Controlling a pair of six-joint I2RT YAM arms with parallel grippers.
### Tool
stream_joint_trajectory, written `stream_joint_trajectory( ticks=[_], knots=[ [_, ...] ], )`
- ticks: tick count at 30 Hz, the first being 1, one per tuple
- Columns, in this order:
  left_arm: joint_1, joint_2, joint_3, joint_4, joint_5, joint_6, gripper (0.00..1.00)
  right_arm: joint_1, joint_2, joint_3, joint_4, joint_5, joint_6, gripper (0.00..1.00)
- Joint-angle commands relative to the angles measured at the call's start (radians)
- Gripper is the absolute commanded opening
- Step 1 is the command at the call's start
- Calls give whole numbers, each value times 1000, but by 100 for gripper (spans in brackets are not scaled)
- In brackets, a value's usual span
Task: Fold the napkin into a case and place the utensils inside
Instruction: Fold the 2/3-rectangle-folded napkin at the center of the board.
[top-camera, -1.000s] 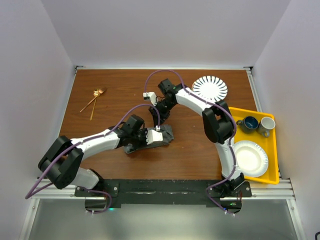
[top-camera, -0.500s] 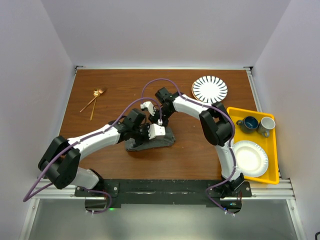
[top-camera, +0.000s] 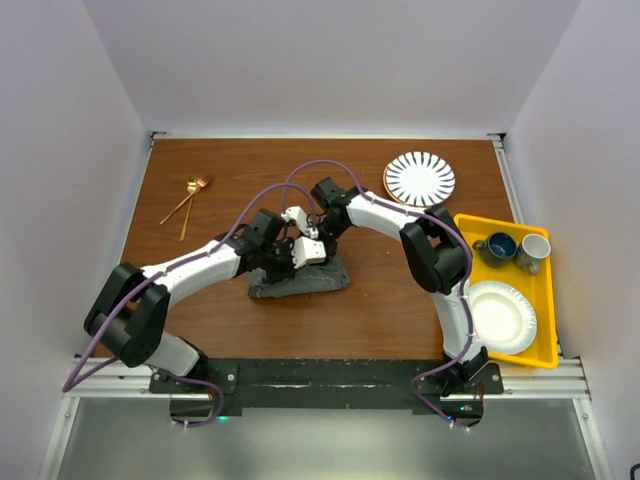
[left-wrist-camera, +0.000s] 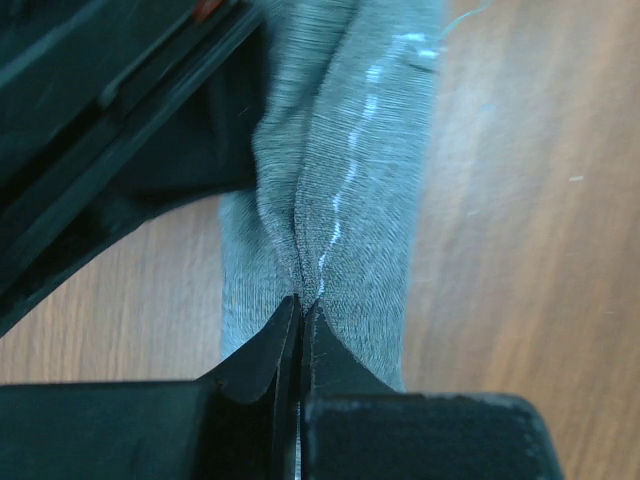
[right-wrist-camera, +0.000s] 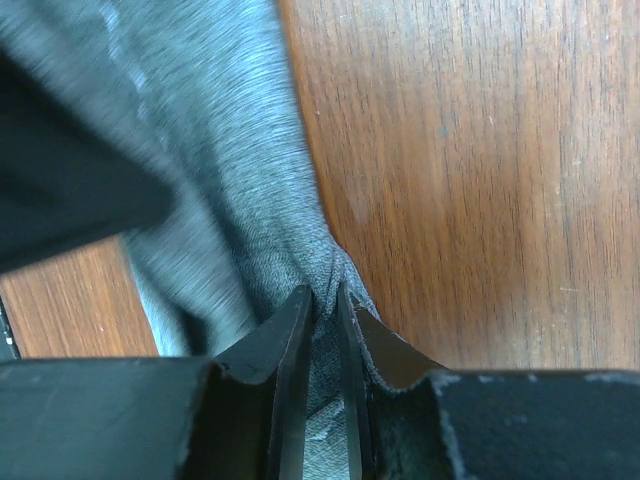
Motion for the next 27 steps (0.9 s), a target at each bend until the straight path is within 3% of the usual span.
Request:
stream_joint_trajectory(
  ticks=[1, 10, 17, 27],
  knots=[
    [54, 31, -20, 75, 11, 10, 0, 18, 4, -32, -47, 30, -32, 21],
    [64, 91, -61, 127, 34, -4, 0, 5, -42, 79, -60, -15, 92, 29],
    [94, 106, -72, 125, 45, 5, 0, -76, -76, 126, -131, -53, 193, 41],
    [92, 109, -72, 134, 54, 0, 0, -102, -159, -2, -209, -167, 174, 48]
  ],
)
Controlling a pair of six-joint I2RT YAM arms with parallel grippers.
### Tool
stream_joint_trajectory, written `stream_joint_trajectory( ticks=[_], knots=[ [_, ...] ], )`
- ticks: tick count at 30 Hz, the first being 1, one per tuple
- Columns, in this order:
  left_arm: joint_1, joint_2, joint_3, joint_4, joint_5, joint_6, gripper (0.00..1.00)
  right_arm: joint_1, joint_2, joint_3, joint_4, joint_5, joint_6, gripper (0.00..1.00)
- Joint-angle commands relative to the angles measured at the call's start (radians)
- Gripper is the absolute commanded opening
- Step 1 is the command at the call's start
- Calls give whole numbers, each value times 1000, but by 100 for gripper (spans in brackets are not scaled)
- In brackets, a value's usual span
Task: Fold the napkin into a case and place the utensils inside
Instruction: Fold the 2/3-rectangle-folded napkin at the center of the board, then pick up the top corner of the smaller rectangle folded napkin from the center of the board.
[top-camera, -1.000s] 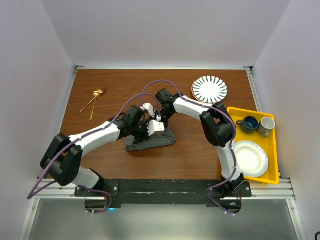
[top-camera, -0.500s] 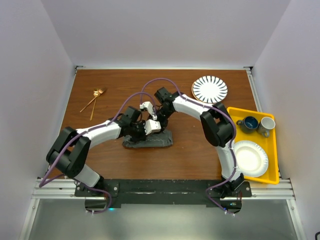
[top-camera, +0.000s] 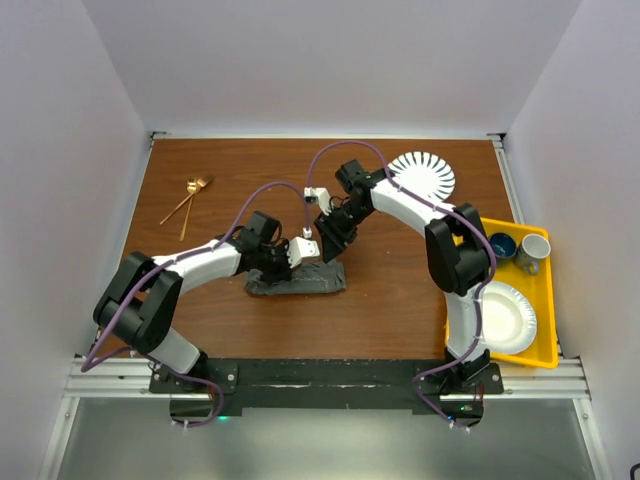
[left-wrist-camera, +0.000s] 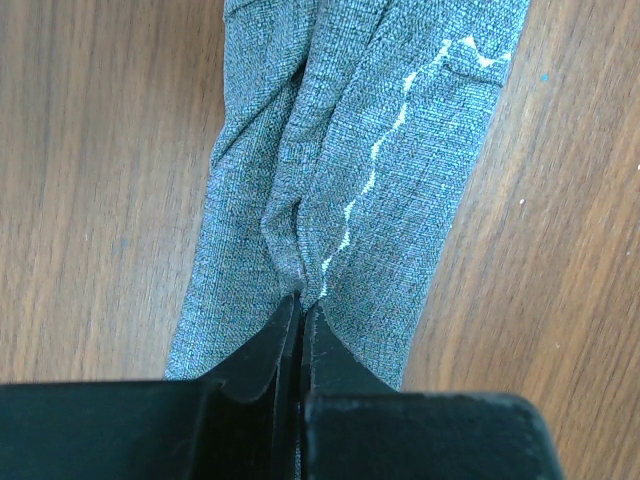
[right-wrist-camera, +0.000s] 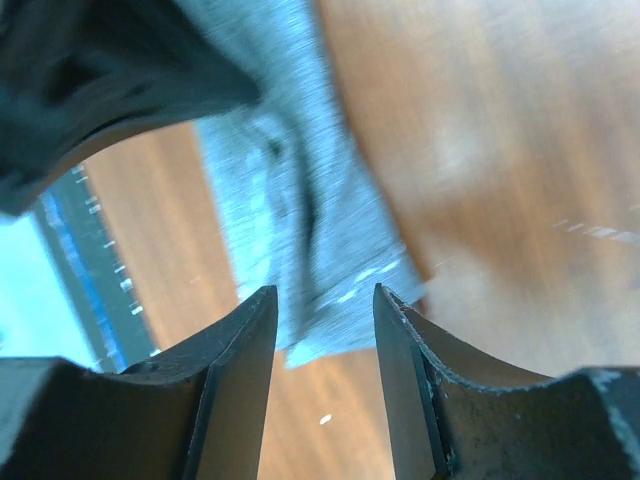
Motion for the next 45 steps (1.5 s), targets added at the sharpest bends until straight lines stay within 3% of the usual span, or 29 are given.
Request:
stream_joint_trajectory(
  ticks=[1, 26, 29, 30, 38, 40, 45],
  knots=[
    [10, 16, -21, 41, 1, -3, 0, 20, -66, -37, -56, -89, 6, 49],
    [8, -42, -78, 75, 7, 3, 0, 37, -79, -136, 131, 61, 83, 61],
    [8, -48, -74, 75, 6, -3, 0, 43, -69, -131, 105, 31, 63, 48],
    [10, -50, -72, 79, 4, -10, 0, 43, -70, -136, 102, 25, 58, 36],
    [11, -79, -78, 116, 29, -99, 0, 56, -82, -168, 124, 18, 49, 8],
    [11, -91, -89, 127, 27, -108, 8, 56, -81, -165, 127, 21, 49, 0],
    [28, -191, -130, 183, 98, -128, 32, 54, -93, -169, 136, 24, 53, 0]
  ],
)
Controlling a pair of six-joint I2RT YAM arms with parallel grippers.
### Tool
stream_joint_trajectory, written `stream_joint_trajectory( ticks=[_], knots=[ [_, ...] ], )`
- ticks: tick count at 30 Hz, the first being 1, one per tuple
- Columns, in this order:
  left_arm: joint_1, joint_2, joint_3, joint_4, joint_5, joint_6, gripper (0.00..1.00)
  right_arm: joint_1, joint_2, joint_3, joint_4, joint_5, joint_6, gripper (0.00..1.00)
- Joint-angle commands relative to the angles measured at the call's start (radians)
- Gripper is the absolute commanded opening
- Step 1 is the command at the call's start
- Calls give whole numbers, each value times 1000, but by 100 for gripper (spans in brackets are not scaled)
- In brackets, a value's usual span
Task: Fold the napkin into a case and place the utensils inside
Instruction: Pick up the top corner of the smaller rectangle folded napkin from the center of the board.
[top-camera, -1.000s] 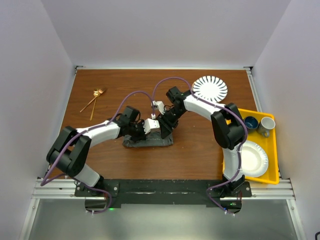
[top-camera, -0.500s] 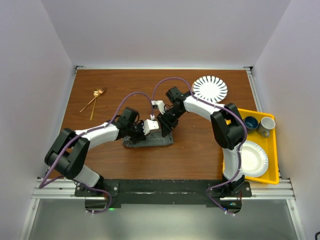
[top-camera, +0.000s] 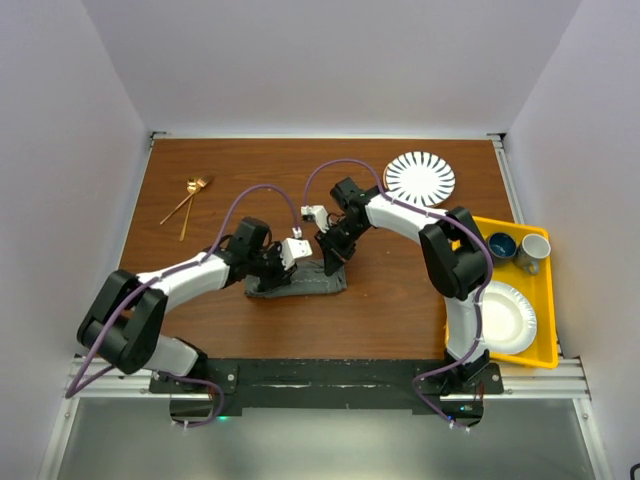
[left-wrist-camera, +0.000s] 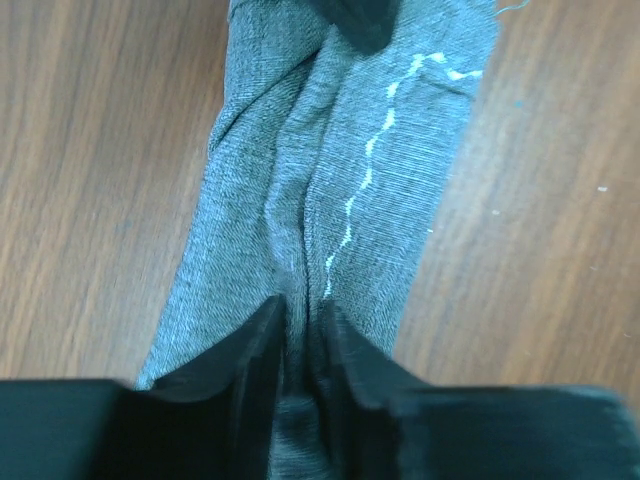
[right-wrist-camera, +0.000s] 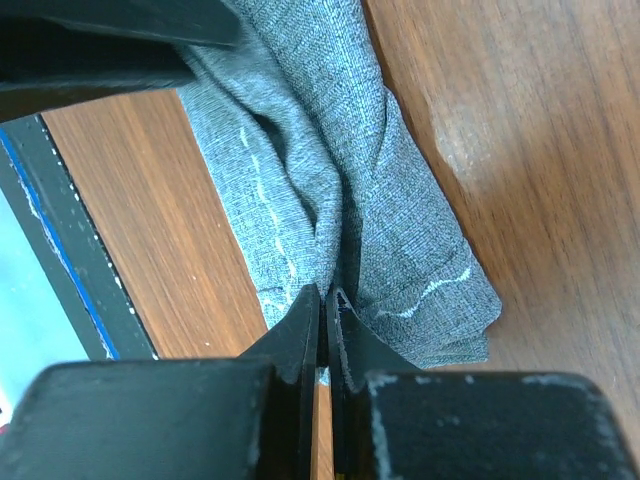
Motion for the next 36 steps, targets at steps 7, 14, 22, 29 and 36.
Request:
stream_joint_trajectory(
  ticks=[7, 14, 22, 29, 36],
  knots=[
    [7, -84, 7, 150, 172, -119, 47, 0, -72, -20, 55, -19, 20, 0],
    [-30, -4, 27, 267, 172, -157, 56, -15, -92, -38, 84, -42, 49, 0],
    [-54, 75, 39, 355, 173, -169, 59, -18, -92, -37, 90, -72, 50, 0],
    [-65, 129, 65, 349, 187, -158, 45, -22, -94, -31, 86, -78, 41, 0],
    [-67, 137, 79, 295, 190, -192, 3, -25, -103, -11, 67, -65, 64, 18]
  ],
)
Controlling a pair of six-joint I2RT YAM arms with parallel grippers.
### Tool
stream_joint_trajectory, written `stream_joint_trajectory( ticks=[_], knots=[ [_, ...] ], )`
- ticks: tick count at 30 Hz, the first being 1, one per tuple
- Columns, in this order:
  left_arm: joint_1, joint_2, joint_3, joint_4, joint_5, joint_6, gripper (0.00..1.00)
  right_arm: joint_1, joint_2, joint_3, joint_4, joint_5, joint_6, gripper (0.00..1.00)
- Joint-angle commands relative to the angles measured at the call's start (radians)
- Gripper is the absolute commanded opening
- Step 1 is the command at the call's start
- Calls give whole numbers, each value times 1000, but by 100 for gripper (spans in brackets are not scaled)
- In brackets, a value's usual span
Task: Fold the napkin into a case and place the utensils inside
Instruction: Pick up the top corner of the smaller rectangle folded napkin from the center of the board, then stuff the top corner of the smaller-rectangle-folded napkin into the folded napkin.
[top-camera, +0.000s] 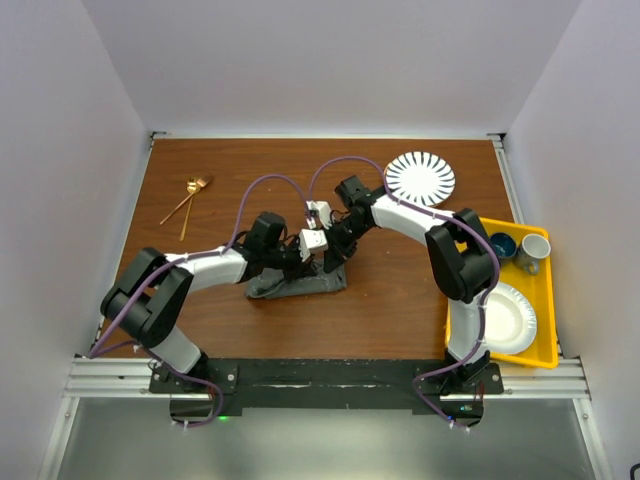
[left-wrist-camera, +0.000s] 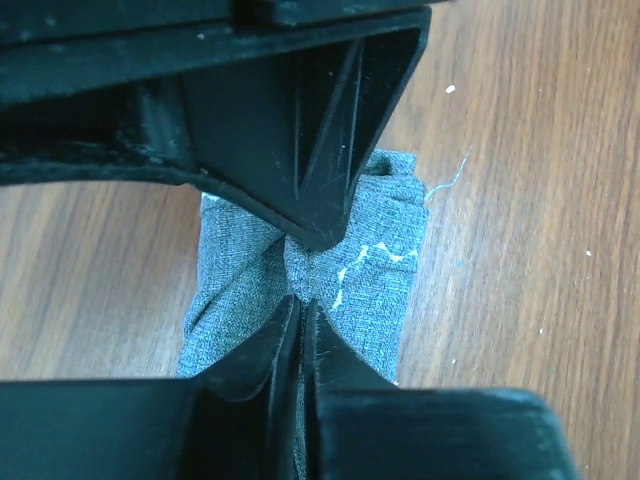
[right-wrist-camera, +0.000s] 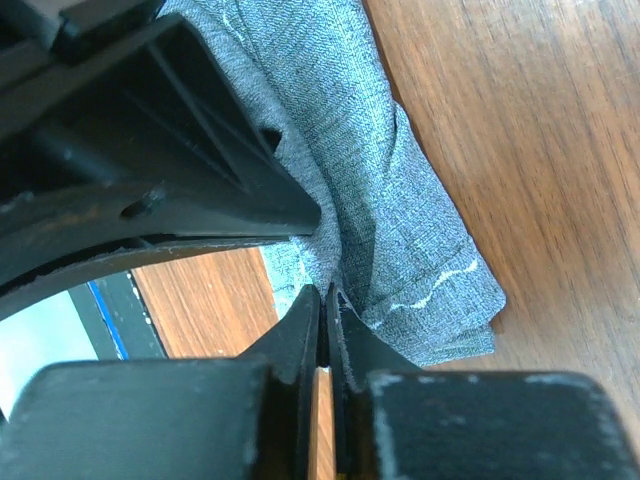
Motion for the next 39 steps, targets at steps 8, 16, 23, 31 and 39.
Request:
stream_joint_trajectory(
  ticks=[8, 16, 23, 31, 39],
  knots=[
    [-4, -9, 36, -11, 18, -30, 0, -24, -126, 37, 43, 76, 129, 30],
    [-10, -31, 28, -23, 19, -8, 0, -2, -83, 64, 3, 182, 164, 26],
    [-17, -45, 16, -32, 12, -10, 0, 47, -57, 63, 1, 238, 150, 21],
    [-28, -63, -1, -26, 5, -18, 0, 76, -36, 38, 32, 292, 138, 32],
    [-30, -57, 2, -29, 0, -22, 0, 98, -14, 22, 54, 350, 115, 33]
  ],
)
